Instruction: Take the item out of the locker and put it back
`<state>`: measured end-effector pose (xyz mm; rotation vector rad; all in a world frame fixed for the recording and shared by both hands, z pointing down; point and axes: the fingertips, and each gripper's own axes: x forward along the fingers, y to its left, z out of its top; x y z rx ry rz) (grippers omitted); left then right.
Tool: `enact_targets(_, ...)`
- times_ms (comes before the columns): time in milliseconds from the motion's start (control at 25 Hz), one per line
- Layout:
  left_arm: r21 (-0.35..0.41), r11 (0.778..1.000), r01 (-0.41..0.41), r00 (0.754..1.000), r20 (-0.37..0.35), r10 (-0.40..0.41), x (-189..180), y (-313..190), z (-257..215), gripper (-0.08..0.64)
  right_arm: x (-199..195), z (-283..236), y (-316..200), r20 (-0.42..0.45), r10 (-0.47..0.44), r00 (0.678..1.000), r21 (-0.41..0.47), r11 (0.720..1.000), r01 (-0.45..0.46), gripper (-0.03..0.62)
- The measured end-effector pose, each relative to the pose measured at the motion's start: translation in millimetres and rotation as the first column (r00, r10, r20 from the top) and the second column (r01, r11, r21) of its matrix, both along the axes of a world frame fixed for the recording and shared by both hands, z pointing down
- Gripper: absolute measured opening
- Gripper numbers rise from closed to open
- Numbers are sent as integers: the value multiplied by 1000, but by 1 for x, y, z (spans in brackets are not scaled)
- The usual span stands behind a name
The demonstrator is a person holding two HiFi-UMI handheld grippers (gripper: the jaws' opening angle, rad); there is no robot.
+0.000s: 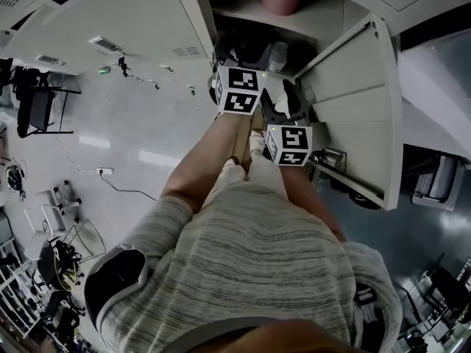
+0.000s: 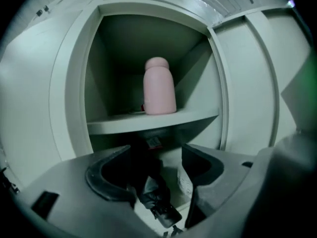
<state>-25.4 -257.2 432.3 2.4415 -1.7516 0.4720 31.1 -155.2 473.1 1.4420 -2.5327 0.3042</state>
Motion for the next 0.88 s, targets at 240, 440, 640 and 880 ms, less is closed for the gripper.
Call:
enact_targets(240, -95, 995, 2, 1000, -9, -3, 2, -2, 36, 312, 3, 7, 4, 0, 2, 1000, -20, 1000, -2, 256)
enact_targets(440, -180, 983, 15, 1000, 4, -15, -4, 0, 70, 319, 13, 16, 7, -2, 15, 1000, -47, 999, -15, 256)
enact_targets(640, -301, 953, 26, 1000, 22, -21, -8, 8, 114, 321, 16, 26, 9, -2, 21, 1000, -74, 997, -21, 256)
enact_targets(880, -366, 929, 48, 998, -10, -56, -12, 11, 144, 322, 16, 27, 9, 0, 22, 1000, -80, 997, -21, 256)
